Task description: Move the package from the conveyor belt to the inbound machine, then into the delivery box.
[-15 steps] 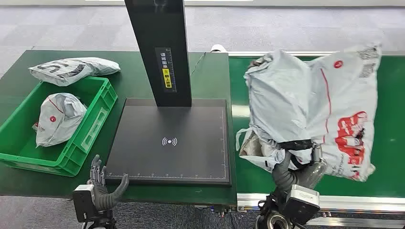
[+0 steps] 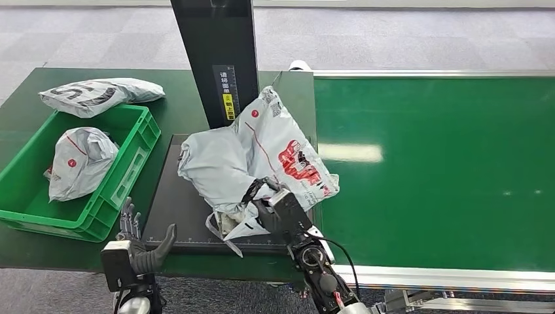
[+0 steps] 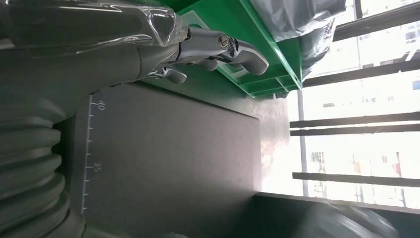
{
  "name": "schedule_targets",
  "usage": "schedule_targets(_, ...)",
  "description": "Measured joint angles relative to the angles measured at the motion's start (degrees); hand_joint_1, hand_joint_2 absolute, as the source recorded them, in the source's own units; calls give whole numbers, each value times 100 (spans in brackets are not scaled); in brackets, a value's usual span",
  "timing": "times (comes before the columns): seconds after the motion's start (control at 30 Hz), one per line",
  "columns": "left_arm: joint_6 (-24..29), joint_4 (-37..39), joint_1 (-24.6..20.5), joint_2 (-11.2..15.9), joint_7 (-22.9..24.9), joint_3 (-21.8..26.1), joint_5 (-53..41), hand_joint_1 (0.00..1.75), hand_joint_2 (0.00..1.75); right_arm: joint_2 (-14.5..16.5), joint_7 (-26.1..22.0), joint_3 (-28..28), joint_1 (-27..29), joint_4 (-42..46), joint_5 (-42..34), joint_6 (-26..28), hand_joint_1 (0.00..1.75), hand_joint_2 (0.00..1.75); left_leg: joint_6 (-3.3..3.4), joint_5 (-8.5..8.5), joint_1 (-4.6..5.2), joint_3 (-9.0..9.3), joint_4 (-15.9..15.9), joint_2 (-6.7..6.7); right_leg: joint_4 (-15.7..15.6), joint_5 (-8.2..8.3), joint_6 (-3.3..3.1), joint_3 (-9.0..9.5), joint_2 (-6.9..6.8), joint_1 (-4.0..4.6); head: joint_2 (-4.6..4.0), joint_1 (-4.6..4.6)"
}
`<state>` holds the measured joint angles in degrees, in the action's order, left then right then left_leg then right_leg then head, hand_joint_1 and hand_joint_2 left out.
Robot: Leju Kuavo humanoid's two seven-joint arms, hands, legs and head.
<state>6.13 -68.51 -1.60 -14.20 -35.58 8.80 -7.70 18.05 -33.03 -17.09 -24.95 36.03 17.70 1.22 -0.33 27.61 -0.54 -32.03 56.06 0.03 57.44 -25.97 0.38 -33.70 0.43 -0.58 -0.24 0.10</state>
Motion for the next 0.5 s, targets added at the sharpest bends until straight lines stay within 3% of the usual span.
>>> schedule_targets(0.03, 20, -4, -15, 6, 0, -21, -4, 0, 175, 29, 57, -37, -77, -193, 45, -36, 167, 175, -1, 1, 0, -1, 0, 0, 0, 0, 0, -1, 0, 0, 0, 1)
schedule_targets(0.13, 71, -5, -52, 19, -7, -75, -11, 0, 175, 84, 151, -146, -258, -597, 137, -23, 36, 175, -2, 2, 0, 0, 0, 1, 0, 0, 0, -3, 1, 0, 0, 1)
schedule_targets(0.17, 92, -5, -59, 22, -14, -89, -13, 0, 175, 89, 165, -173, -300, -688, 144, -1, 0, 175, -2, 3, 0, 0, 0, 1, 0, 0, 0, -2, 1, 0, 0, 0)
schedule_targets(0.33, 204, -13, -61, 50, -79, -120, 4, 0, 175, 75, 13, -190, -401, -887, -83, 53, 0, 175, -2, 2, 0, 1, 0, 1, 0, 0, 0, -2, 1, 0, 0, 0)
schedule_targets(0.5, 316, -100, -2, 75, -139, -120, 12, 0, 175, -17, -476, -65, -312, -676, -623, -42, 0, 175, -2, 2, 0, 1, 1, 1, 0, 0, 0, -3, 1, 0, 0, 0)
